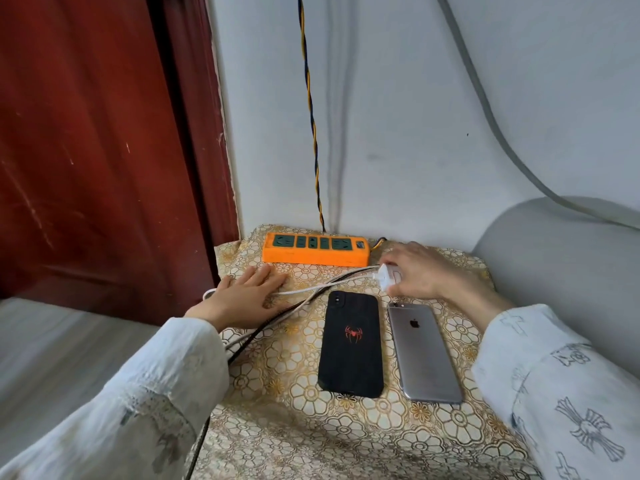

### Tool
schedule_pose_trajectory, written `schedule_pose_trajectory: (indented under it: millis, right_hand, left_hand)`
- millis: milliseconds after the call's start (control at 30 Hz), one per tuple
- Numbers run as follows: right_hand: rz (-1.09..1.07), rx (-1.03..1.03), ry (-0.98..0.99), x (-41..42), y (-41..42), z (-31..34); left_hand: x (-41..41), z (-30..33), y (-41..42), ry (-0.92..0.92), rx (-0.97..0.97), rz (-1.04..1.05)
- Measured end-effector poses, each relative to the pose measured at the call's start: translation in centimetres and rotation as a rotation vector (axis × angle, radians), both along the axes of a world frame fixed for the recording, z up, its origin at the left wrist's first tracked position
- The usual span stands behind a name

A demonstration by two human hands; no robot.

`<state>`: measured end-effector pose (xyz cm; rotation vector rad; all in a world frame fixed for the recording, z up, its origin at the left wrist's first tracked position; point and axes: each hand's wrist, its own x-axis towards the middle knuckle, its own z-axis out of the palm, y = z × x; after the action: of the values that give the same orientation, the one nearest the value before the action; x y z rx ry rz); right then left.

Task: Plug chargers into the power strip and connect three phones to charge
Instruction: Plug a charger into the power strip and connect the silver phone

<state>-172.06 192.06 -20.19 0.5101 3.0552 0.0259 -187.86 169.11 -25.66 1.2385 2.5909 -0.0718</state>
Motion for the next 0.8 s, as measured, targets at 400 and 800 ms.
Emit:
schedule_pose_trajectory:
  millis: [400,800]
  right_hand:
    - [-0.135,-0.594,0.515,-4.3,0.9,2.4]
    - [-0.084,-0.877,0.381,-9.7,1.0,1.4]
  left_hand:
    - [-0.8,1.7,-0.1,-0.121,0.536,0.189]
    - [-2.2,1.9,-1.2,-0.274,0.262,0.14]
